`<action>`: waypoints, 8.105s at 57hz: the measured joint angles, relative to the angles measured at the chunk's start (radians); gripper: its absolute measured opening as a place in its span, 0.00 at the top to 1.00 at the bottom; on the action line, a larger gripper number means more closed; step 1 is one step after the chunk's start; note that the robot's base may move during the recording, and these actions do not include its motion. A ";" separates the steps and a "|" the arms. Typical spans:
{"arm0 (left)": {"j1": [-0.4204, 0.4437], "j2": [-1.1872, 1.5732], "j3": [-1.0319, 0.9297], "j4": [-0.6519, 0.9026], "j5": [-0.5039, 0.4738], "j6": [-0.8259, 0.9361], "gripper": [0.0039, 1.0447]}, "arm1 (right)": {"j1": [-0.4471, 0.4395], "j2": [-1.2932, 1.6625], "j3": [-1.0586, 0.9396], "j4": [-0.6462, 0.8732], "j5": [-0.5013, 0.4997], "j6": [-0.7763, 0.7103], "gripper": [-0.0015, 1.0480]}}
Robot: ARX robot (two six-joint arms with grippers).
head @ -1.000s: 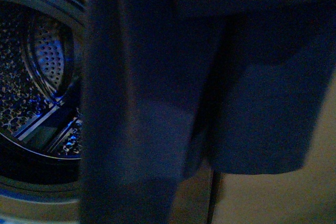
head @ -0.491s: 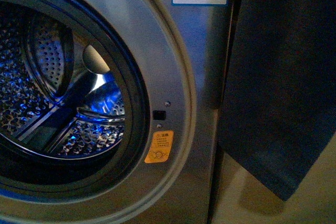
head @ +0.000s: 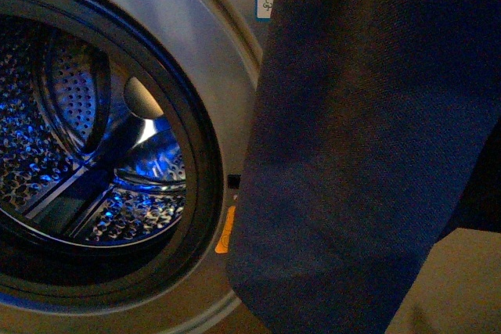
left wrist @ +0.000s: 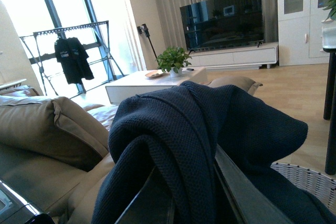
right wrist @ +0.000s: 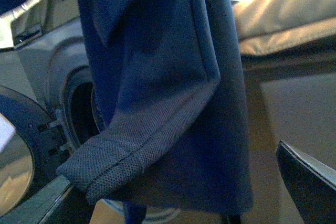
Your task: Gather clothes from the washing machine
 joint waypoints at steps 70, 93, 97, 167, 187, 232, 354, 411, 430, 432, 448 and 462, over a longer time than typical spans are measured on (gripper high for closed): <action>0.000 0.000 0.000 0.000 0.000 0.002 0.89 | 0.510 0.615 0.593 0.179 0.115 -0.266 0.07; 0.000 0.000 0.000 0.000 -0.005 0.008 0.89 | 0.581 0.830 0.748 0.166 0.319 -0.345 0.07; 0.001 0.000 0.000 0.000 -0.005 0.010 0.89 | 0.602 0.846 0.760 0.182 0.370 -0.364 0.14; 0.000 -0.001 0.009 0.000 -0.001 0.010 0.06 | -0.327 0.793 0.979 0.353 0.196 0.043 0.93; 0.000 -0.002 0.009 0.000 -0.001 0.010 0.06 | -0.692 0.840 0.864 0.081 -0.101 -0.090 0.93; 0.000 -0.003 0.011 0.000 -0.001 0.010 0.06 | -0.752 1.062 0.705 -0.440 -0.056 -0.335 0.13; 0.407 -0.447 -0.465 -0.114 -0.546 -0.253 0.50 | 0.354 -0.269 -0.046 -0.642 0.873 -0.527 0.98; 0.803 -1.086 -1.750 0.365 -0.159 -0.224 0.97 | 0.354 -0.270 -0.046 -0.646 0.872 -0.527 0.98; 0.804 -1.200 -1.863 0.370 -0.159 -0.224 0.97 | 0.354 -0.270 -0.046 -0.646 0.872 -0.527 0.98; 0.804 -1.207 -1.867 0.368 -0.159 -0.224 0.97 | 0.354 -0.270 -0.046 -0.646 0.872 -0.527 0.98; 0.805 -1.374 -1.901 0.235 -0.159 -0.224 0.97 | 0.354 -0.270 -0.046 -0.646 0.872 -0.527 0.98; 0.805 -1.416 -1.933 0.234 -0.159 -0.223 0.97 | 0.354 -0.270 -0.046 -0.647 0.872 -0.528 0.67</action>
